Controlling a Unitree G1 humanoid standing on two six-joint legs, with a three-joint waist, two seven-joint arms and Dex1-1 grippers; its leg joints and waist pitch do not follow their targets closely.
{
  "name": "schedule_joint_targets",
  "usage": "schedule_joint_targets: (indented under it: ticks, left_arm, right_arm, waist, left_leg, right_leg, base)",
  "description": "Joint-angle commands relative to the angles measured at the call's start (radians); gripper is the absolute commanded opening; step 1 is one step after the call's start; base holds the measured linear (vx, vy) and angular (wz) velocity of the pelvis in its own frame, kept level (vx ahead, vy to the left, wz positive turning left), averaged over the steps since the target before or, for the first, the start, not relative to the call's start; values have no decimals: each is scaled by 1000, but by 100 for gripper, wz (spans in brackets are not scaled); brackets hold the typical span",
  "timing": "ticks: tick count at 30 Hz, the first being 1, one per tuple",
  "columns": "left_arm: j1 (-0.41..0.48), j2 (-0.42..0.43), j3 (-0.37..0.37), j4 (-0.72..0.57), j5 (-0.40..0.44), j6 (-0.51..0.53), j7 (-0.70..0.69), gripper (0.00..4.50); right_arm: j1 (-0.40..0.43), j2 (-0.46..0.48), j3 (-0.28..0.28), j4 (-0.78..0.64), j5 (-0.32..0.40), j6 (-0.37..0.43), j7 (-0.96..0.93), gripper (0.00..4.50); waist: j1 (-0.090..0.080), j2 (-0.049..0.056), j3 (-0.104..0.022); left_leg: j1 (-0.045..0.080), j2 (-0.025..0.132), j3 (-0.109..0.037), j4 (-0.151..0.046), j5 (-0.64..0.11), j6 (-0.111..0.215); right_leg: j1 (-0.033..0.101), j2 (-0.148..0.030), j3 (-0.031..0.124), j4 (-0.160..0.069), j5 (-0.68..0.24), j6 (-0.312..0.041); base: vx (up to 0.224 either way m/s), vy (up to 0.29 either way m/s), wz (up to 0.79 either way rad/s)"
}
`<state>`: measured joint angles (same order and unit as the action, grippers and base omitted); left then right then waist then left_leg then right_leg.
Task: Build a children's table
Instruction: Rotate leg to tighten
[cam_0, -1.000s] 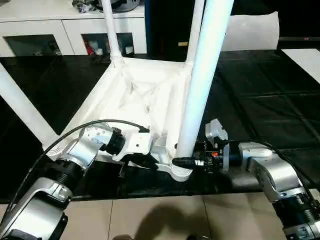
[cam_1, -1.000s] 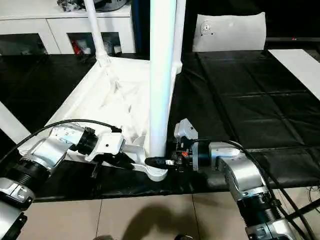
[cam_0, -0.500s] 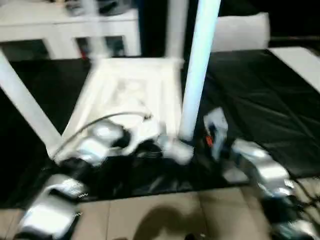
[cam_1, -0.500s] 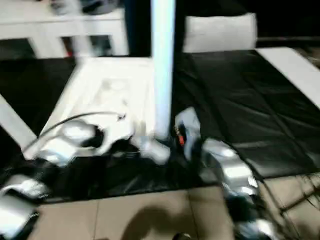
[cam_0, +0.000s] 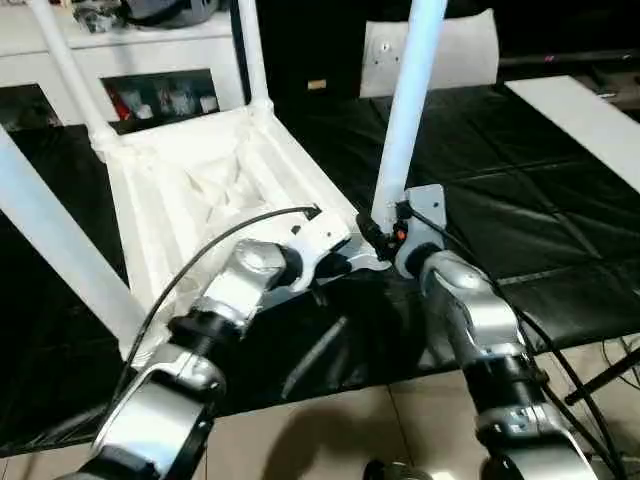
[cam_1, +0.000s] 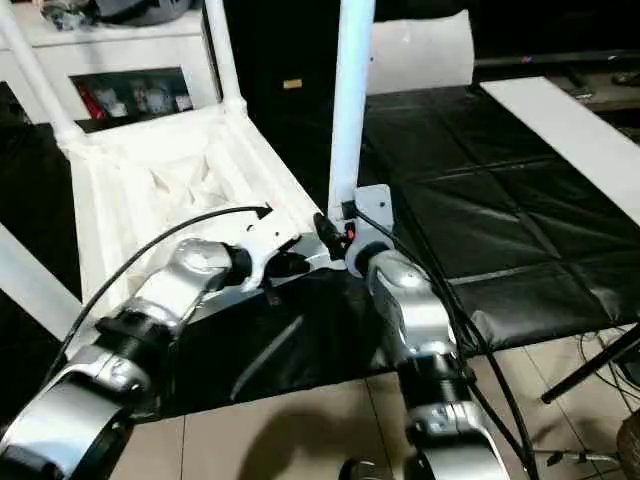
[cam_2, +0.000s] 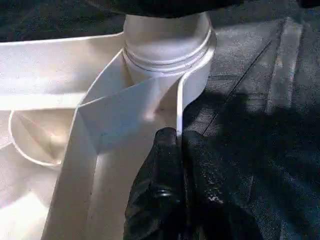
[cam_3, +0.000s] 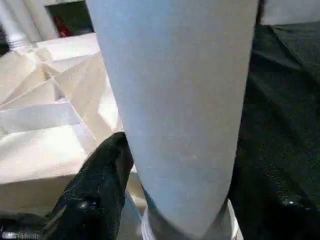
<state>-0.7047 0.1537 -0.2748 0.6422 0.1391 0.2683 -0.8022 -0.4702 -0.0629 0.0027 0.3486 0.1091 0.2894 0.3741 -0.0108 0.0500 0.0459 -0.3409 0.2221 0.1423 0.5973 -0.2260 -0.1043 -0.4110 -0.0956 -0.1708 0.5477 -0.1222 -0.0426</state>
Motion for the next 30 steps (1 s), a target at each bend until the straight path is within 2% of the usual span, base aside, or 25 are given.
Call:
schedule_joint_targets:
  ticks: [1,3,4,5,6,7,9,10,11,12,13,14,15,17,19,21,23,25,26,29,30]
  left_arm:
    - [8,33,-1,-53,-9,-34,-29,0]
    - [15,44,-5,-60,-12,-38,-48,0]
    - [23,61,-14,-64,-14,-63,-82,0]
    - [29,84,-24,-63,-13,-90,-121,0]
    - [30,89,-26,-62,-12,-95,-128,0]
    - [35,111,-40,-53,-14,-142,-179,0]
    - [37,125,-51,-45,-17,-180,-217,0]
    - [43,150,-67,-43,-17,-217,-266,0]
    - [49,180,-86,-41,-18,-243,-322,0]
    - [50,196,-96,-38,-17,-257,-350,0]
    - [50,216,-113,-32,-20,-302,-403,0]
    - [51,223,-116,-33,-24,-307,-426,0]
    - [51,229,-118,-33,-28,-309,-447,0]
    - [48,244,-123,-28,-42,-342,-506,0]
    - [41,260,-138,-20,-48,-382,-569,0]
    - [36,264,-146,-15,-50,-397,-596,0]
    - [29,270,-163,-8,-52,-424,-631,0]
    - [23,271,-174,-5,-56,-441,-660,0]
    - [18,263,-184,-9,-58,-451,-679,0]
    - [9,253,-188,-4,-51,-465,-691,0]
    - [3,247,-189,5,-49,-474,-696,0]
  right_arm:
    - [45,-27,64,-31,22,-19,122,323]
    - [57,-47,64,-44,31,-30,155,343]
    - [73,-75,62,-64,47,-35,203,363]
    - [91,-115,64,-88,60,-46,268,368]
    - [95,-125,65,-93,62,-49,282,368]
    - [109,-165,68,-110,72,-52,344,375]
    - [116,-189,70,-119,81,-49,382,399]
    - [121,-218,73,-127,91,-51,429,407]
    - [124,-252,77,-137,108,-47,491,412]
    - [125,-270,79,-141,118,-46,525,412]
    - [122,-289,78,-140,132,-47,568,412]
    - [119,-298,78,-136,139,-49,591,412]
    - [117,-307,79,-132,145,-50,615,412]
    - [112,-337,91,-131,170,-45,694,412]
    - [103,-366,110,-128,196,-32,786,412]
    - [96,-374,119,-124,202,-28,823,386]
    - [86,-386,137,-115,208,-26,865,378]
    - [76,-393,150,-106,212,-25,896,352]
    - [68,-393,167,-103,213,-19,922,341]
    - [60,-391,179,-96,209,-15,947,333]
    - [56,-391,187,-90,209,-14,958,316]
  waist:
    - [12,4,-82]
    - [13,-2,-86]
    - [15,-2,-86]
    - [16,2,-79]
    - [16,2,-79]
    - [21,1,-75]
    - [26,2,-74]
    - [27,11,-73]
    - [29,4,-72]
    - [31,4,-72]
    - [37,5,-67]
    - [39,6,-67]
    - [46,2,-64]
    - [59,2,-66]
    - [72,-1,-70]
    - [78,0,-73]
    - [84,-2,-75]
    - [94,-3,-76]
    - [96,-8,-77]
    - [105,-5,-75]
    - [110,-7,-77]
  left_leg:
    - [-26,-9,11,-49,14,161]
    - [-32,-10,10,-43,49,175]
    - [-32,-11,11,-43,49,179]
    - [-31,-10,15,-44,10,184]
    - [-31,-10,15,-44,10,184]
    - [-28,-10,15,-47,-29,172]
    - [-25,-7,16,-50,-54,152]
    - [-23,-6,15,-51,-62,144]
    - [-20,-4,15,-53,-83,133]
    - [-20,-5,15,-54,-95,132]
    - [-16,-2,16,-58,-127,125]
    - [-14,-1,17,-58,-131,120]
    - [-10,-2,19,-60,-148,112]
    - [-7,0,19,-61,-143,100]
    - [-8,2,19,-60,-126,107]
    - [-9,6,19,-60,-105,107]
    - [-10,6,19,-59,-92,108]
    - [-10,4,21,-58,-83,105]
    - [-10,5,22,-59,-80,104]
    - [-7,8,23,-59,-75,99]
    - [-6,8,23,-59,-71,95]
  right_leg:
    - [89,-49,54,-30,-158,-162]
    - [89,-48,56,-22,-108,-175]
    - [88,-47,56,-22,-107,-178]
    - [86,-45,54,-31,-155,-170]
    - [86,-45,54,-31,-155,-170]
    - [85,-43,52,-43,-228,-145]
    - [82,-42,53,-46,-274,-128]
    - [80,-43,53,-46,-283,-127]
    - [79,-41,52,-51,-304,-120]
    - [80,-41,51,-51,-313,-118]
    - [75,-43,54,-56,-352,-109]
    - [74,-43,55,-57,-358,-107]
    - [73,-44,54,-60,-387,-102]
    - [74,-45,55,-59,-395,-95]
    - [75,-45,56,-53,-370,-99]
    - [73,-46,60,-46,-331,-112]
    - [75,-46,60,-42,-312,-123]
    - [75,-48,60,-41,-319,-120]
    - [75,-48,61,-41,-321,-119]
    - [70,-48,62,-42,-332,-117]
    - [71,-49,63,-41,-330,-115]
  base:
    - [0,0,0]
    - [0,0,0]
    - [0,0,0]
    - [0,0,0]
    - [0,0,0]
    - [0,0,0]
    - [0,0,0]
    - [0,0,0]
    - [0,0,0]
    - [0,0,0]
    - [0,0,0]
    - [0,0,0]
    - [0,0,0]
    - [0,0,0]
    - [0,0,0]
    - [0,0,0]
    - [0,0,0]
    - [0,0,0]
    - [0,0,0]
    - [0,0,0]
    - [0,0,0]
